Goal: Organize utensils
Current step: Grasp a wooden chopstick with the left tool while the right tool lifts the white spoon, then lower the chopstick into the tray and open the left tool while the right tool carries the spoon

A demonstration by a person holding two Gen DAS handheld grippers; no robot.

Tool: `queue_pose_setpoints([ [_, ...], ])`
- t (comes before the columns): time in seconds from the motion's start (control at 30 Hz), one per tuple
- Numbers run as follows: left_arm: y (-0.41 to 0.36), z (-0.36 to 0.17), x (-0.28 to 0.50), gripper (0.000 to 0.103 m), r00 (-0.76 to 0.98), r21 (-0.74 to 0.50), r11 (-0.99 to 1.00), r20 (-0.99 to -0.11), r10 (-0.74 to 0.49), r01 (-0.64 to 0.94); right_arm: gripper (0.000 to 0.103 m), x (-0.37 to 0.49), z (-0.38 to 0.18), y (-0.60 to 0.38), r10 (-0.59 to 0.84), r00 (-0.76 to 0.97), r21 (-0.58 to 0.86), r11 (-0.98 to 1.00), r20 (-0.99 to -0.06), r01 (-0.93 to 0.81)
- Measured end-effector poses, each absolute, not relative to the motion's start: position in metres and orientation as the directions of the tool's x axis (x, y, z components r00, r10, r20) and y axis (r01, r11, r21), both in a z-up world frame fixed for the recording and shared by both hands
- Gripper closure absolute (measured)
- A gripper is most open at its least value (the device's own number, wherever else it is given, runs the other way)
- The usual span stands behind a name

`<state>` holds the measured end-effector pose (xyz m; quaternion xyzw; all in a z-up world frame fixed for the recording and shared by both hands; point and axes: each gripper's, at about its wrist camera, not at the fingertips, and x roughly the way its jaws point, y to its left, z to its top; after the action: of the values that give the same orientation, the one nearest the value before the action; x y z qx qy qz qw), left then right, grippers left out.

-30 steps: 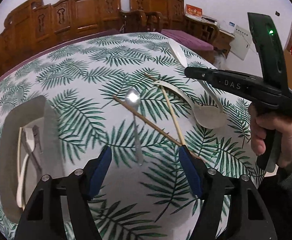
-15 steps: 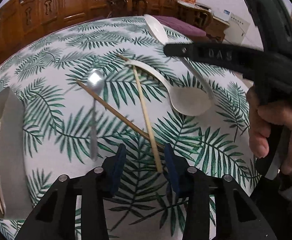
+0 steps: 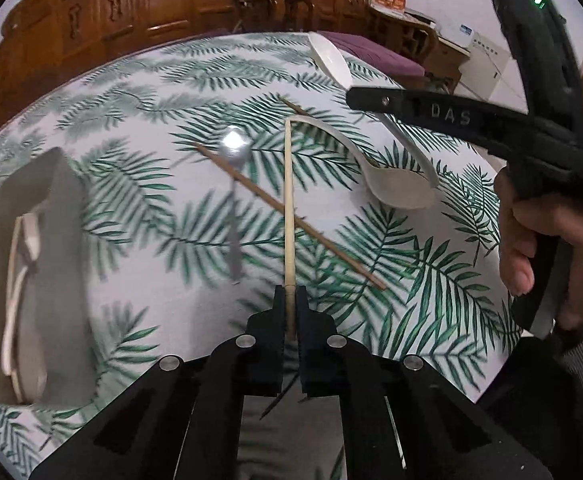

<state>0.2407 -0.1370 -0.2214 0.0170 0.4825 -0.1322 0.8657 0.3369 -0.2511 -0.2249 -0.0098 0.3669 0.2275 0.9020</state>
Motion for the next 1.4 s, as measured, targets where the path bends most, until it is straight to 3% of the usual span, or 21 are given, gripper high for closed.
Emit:
queue_pose_setpoints([
  [0.6,-0.068,-0.169,0.204,0.099,0.589,-0.057,0.989,-0.798,-0.126,0.134,0.095,0.3,-0.199,-0.185,0.505,0.578,0.13,0.814,-0.641,-0.566],
  [1.4,0.017,-0.167,0.192,0.099,0.602,-0.046,0.999,-0.798,-0.024,-0.021,0.094,0.264,-0.189,-0.133,0.584,0.5,0.129,0.723,-0.64,-0.679],
])
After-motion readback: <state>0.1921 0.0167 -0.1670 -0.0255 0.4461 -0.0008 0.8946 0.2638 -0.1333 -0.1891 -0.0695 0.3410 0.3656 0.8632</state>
